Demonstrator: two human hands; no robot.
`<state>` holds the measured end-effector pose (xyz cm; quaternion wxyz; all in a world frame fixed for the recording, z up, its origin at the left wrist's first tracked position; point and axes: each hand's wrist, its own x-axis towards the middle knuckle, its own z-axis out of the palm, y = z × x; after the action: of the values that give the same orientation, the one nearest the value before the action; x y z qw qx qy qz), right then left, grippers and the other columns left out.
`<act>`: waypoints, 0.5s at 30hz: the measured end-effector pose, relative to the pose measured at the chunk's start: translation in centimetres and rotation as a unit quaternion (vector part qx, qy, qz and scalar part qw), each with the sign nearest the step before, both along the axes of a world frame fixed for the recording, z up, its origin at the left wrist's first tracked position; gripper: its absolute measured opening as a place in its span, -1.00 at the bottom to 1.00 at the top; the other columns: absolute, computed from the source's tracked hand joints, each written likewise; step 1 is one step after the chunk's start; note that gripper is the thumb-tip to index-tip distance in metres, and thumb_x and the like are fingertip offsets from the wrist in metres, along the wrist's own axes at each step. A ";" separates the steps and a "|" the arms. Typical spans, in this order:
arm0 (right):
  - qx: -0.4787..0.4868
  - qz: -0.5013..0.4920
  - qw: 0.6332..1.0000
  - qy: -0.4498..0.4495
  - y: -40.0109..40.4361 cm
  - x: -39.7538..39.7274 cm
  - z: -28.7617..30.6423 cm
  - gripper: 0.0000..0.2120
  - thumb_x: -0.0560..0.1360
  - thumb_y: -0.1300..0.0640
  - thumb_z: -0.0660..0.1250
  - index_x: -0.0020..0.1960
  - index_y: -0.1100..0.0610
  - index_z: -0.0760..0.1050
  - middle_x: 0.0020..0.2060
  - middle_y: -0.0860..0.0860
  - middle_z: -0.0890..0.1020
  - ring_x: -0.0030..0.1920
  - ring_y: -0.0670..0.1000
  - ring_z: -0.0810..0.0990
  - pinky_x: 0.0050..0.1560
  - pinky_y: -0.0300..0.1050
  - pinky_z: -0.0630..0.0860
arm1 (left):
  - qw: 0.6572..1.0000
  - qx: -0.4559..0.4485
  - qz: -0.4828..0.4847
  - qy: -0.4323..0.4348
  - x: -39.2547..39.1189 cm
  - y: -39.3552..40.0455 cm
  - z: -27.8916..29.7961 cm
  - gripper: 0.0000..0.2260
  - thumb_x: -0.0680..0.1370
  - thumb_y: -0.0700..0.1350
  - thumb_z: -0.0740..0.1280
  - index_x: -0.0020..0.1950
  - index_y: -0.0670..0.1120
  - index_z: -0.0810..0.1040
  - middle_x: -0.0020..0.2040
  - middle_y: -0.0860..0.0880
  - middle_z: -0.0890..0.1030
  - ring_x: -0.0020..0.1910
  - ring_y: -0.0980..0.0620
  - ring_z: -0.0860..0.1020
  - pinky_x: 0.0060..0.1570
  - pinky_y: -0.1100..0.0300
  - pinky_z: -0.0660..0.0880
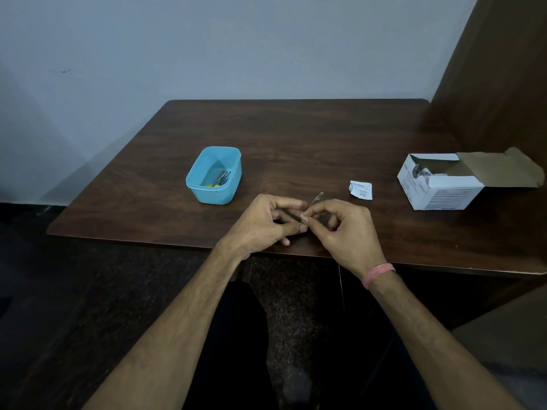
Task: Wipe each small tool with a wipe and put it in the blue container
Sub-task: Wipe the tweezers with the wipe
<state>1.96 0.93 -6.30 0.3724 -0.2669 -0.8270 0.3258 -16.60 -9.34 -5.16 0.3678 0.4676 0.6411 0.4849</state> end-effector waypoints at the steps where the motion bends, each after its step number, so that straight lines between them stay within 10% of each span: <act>1: -0.002 -0.007 1.000 0.000 0.0 0.0 0.0 -0.90 0.51 0.13 0.64 -0.05 -0.04 0.77 -0.18 -0.21 0.71 -0.47 -0.02 0.46 -0.31 -0.31 0.43 | 1.000 0.001 0.000 -0.001 0.0 0.0 0.0 -0.57 0.57 -0.31 0.61 0.43 -0.16 0.70 0.15 -0.07 0.82 -0.02 0.19 0.74 -0.31 0.28 0.64; 15: -0.192 0.063 0.974 0.098 1.5 0.7 0.4 -0.94 0.64 0.17 0.52 0.04 0.01 0.71 -0.22 -0.10 0.68 -0.24 -0.06 0.55 -0.22 -0.18 0.49 | 0.999 0.039 0.034 -0.007 0.5 -0.2 0.4 -0.62 0.61 -0.33 0.56 0.34 0.02 0.75 0.01 0.11 0.77 -0.09 0.17 0.73 -0.30 0.23 0.69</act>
<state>2.62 2.47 -5.91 0.3722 -0.2481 -0.7233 0.5261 -16.14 -9.53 -4.76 0.3370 0.4557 0.6346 0.5254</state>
